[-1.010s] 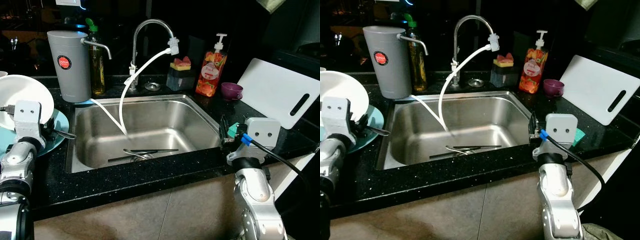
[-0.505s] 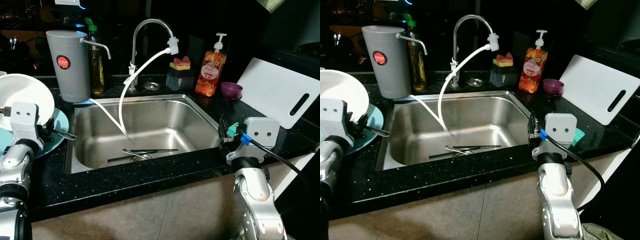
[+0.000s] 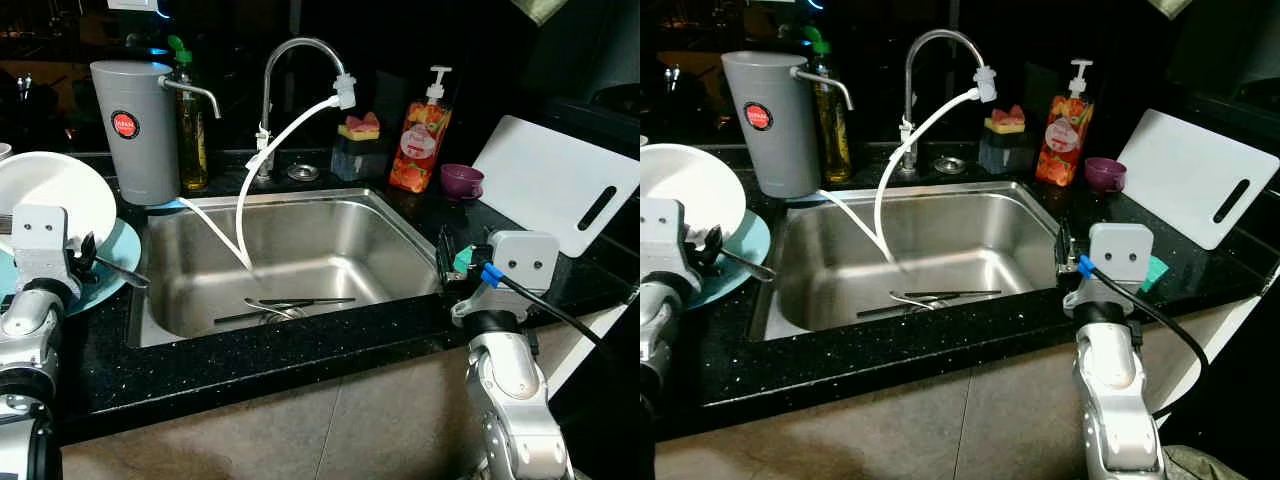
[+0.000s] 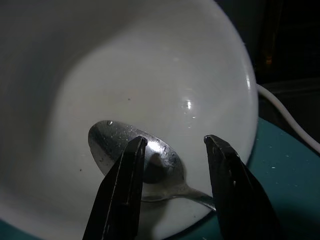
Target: Kitchen organization
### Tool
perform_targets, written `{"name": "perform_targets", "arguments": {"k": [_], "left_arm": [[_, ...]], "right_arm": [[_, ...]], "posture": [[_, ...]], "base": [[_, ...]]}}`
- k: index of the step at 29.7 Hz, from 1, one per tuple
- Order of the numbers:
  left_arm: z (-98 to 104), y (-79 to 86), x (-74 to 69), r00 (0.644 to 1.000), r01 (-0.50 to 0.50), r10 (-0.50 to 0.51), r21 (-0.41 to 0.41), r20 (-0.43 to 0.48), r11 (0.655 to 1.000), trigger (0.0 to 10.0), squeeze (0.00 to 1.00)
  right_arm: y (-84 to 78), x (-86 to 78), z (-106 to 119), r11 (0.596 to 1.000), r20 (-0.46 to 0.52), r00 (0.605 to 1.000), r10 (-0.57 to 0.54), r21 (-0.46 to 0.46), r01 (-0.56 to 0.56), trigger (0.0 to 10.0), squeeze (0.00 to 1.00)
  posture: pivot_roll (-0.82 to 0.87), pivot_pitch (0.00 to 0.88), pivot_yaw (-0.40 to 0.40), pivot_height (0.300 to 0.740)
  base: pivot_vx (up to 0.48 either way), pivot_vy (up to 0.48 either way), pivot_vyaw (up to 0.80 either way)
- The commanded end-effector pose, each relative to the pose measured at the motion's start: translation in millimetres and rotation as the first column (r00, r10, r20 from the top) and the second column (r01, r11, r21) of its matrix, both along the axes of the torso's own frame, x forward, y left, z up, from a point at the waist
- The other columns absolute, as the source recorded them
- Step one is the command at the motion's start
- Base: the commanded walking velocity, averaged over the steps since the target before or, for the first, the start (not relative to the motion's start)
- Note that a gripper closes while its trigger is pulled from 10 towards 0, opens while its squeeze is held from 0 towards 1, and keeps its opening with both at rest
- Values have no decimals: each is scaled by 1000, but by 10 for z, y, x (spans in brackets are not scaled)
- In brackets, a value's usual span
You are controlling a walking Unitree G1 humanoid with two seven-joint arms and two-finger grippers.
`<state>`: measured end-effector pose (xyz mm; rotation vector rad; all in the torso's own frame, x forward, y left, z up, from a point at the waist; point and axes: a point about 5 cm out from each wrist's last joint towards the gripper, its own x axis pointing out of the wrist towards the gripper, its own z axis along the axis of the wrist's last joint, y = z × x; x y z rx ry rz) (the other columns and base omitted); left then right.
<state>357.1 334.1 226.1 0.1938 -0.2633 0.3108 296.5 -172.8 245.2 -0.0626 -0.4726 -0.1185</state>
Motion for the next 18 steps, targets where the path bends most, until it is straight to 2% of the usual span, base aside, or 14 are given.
{"name": "perform_targets", "arguments": {"k": [1, 6, 18], "left_arm": [[-299, 48, -62, 993, -27, 23, -33, -120, 999, 10000, 0], [-262, 55, -61, 995, -17, 13, -49, -97, 999, 10000, 0], [-315, 74, -88, 993, -31, 26, -36, -116, 999, 10000, 0]], "right_arm": [[-16, 8, -18, 1000, -10, 1000, -2, 0, 2, 10000, 0], [-25, -3, -27, 1000, -14, 1000, -3, -2, 3, 10000, 0], [-13, 1, -28, 1000, -14, 1000, 1, 1, -1, 10000, 0]], "posture": [[51, 81, -111, 740], [48, 85, -112, 740], [52, 90, -113, 740]], "base": [[0, 0, 0], [0, 0, 0], [0, 0, 0]]}}
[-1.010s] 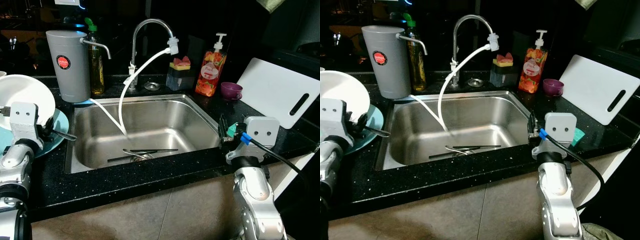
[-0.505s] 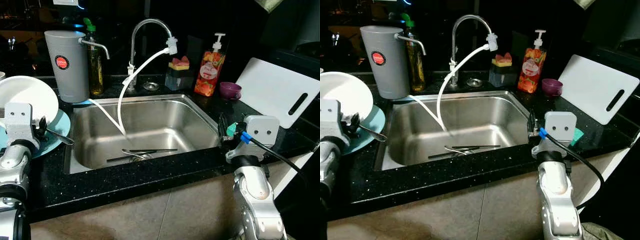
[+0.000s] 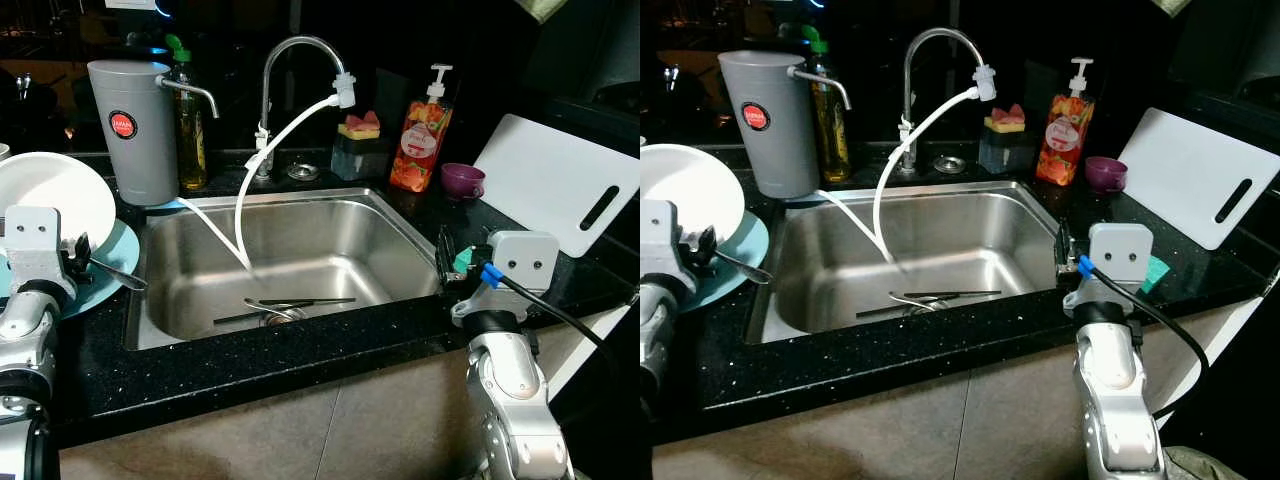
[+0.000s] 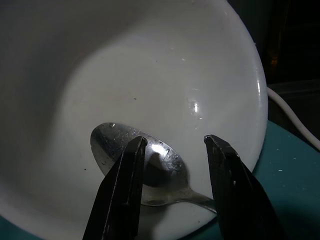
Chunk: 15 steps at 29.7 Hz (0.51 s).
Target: Kitchen organization
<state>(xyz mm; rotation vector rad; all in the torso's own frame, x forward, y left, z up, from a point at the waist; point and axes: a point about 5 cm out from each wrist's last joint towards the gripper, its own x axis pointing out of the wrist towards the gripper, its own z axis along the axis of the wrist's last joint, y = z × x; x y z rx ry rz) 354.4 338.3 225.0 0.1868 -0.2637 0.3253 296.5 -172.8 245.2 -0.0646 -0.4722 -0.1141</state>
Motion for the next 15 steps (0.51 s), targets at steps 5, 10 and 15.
{"name": "perform_targets", "arguments": {"k": [5, 10, 15], "left_arm": [[-351, 0, -50, 990, -14, 10, -31, -138, 999, 10000, 0], [-356, -5, -47, 990, -16, 11, -33, -140, 999, 10000, 0], [-346, -84, -2, 991, 25, -31, -50, -130, 998, 10000, 0]], "right_arm": [[-14, 7, -24, 1000, -13, 1000, -3, 5, 3, 10000, 0], [-16, 6, -29, 1000, -14, 1000, -5, 6, 5, 10000, 0], [-9, 11, -28, 1000, -14, 1000, -3, 7, 3, 10000, 0]], "posture": [[51, 90, -112, 740], [51, 90, -112, 740], [54, 91, -112, 740]], "base": [[0, 0, 0], [0, 0, 0], [0, 0, 0]]}}
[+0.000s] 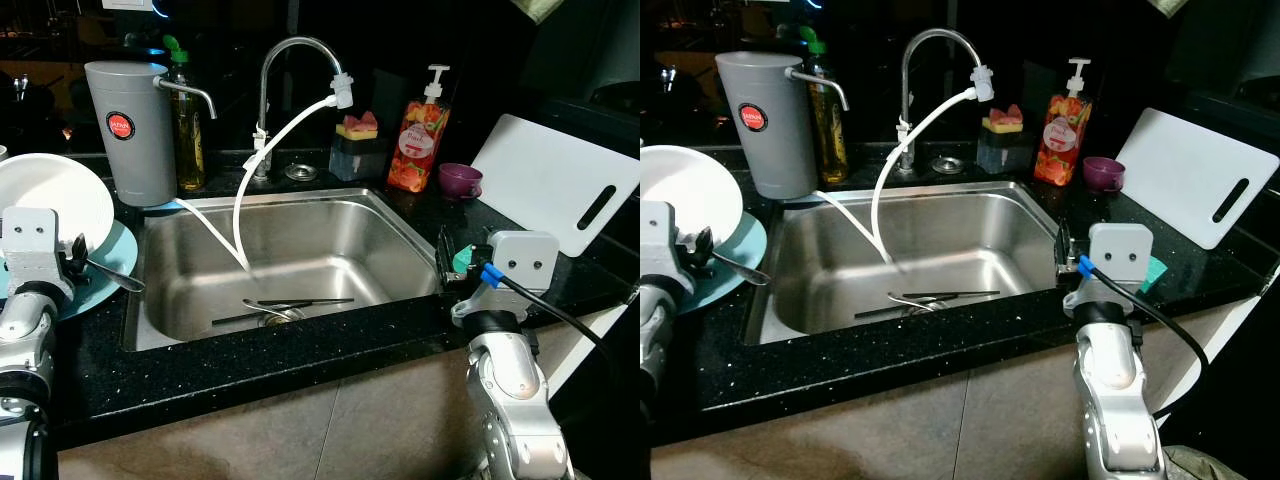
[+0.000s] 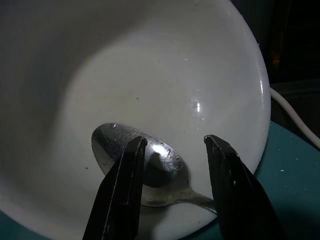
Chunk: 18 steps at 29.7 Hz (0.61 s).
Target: Kitchen organization
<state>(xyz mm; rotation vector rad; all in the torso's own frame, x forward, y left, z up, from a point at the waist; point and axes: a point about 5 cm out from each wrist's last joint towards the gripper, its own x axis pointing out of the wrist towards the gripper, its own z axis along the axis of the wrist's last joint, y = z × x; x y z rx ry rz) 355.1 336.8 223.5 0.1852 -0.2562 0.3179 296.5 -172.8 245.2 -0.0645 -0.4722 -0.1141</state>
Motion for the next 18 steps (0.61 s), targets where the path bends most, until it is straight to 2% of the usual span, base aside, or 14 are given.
{"name": "perform_targets", "arguments": {"k": [1, 8, 18], "left_arm": [[-331, -69, -9, 992, 18, -23, -47, -123, 999, 10000, 0], [-203, -5, -8, 996, -1, -3, -51, -85, 999, 10000, 0], [-174, 34, -23, 997, -15, 11, -44, -80, 999, 10000, 0]], "right_arm": [[-8, 11, -28, 1000, -14, 1000, -3, 7, 3, 10000, 0], [-10, 8, -33, 1000, -15, 1000, -3, 7, 3, 10000, 0], [-3, 7, -36, 1000, -16, 1000, -1, 9, 1, 10000, 0]], "posture": [[54, 91, -112, 740], [54, 92, -113, 740], [57, 95, -111, 740]], "base": [[0, 0, 0], [0, 0, 0], [0, 0, 0]]}}
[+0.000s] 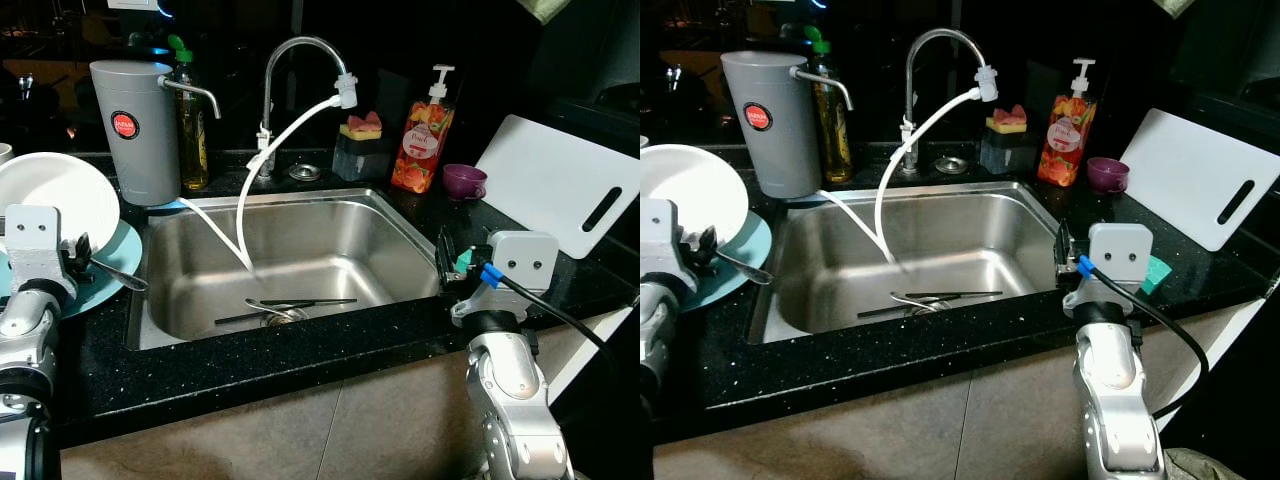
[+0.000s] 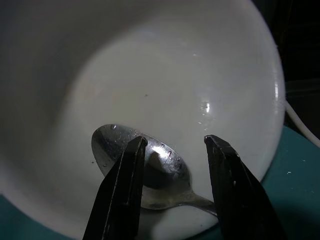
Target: Kitchen organization
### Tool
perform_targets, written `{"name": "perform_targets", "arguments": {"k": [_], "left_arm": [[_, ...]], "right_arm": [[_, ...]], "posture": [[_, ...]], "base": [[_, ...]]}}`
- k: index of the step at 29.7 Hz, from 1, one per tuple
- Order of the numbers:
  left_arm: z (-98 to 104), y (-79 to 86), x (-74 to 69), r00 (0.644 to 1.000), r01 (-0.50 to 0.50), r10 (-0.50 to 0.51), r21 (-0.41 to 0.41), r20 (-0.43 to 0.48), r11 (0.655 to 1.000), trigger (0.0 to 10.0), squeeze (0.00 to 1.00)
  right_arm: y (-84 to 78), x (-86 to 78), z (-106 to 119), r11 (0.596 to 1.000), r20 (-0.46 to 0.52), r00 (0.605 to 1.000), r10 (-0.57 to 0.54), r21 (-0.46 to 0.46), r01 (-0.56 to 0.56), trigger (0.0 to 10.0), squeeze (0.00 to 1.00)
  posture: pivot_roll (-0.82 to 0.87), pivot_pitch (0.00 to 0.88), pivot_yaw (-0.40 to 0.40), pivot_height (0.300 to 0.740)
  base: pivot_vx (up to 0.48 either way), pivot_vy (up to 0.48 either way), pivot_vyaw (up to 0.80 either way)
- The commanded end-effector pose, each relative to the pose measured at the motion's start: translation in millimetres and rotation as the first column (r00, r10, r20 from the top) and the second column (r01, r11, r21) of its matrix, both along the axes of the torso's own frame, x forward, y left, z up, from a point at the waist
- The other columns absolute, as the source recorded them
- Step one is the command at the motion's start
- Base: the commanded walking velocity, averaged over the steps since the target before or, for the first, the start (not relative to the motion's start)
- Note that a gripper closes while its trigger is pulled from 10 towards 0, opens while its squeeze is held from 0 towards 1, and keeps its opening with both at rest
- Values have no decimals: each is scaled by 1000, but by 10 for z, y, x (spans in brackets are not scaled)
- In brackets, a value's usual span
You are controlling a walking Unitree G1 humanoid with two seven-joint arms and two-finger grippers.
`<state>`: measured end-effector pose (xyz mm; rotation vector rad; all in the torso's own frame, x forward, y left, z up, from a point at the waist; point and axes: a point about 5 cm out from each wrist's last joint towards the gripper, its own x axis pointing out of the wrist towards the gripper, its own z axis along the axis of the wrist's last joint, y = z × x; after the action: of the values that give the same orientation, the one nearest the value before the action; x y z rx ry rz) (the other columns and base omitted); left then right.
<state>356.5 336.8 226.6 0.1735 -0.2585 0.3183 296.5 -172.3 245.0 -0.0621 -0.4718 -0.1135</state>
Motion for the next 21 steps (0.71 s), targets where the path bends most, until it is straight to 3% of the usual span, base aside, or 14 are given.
{"name": "perform_targets", "arguments": {"k": [1, 21], "left_arm": [[-207, 32, -35, 996, -15, 12, -34, -84, 999, 10000, 0], [-276, 0, -60, 997, 25, -28, -38, -75, 999, 10000, 0]], "right_arm": [[-9, 6, -34, 1000, -16, 1000, -2, 7, 2, 10000, 0], [-11, 3, -34, 1000, -18, 1000, -1, 4, 1, 10000, 0]], "posture": [[54, 96, -113, 740], [54, 99, -115, 740]], "base": [[0, 0, 0], [0, 0, 0]]}}
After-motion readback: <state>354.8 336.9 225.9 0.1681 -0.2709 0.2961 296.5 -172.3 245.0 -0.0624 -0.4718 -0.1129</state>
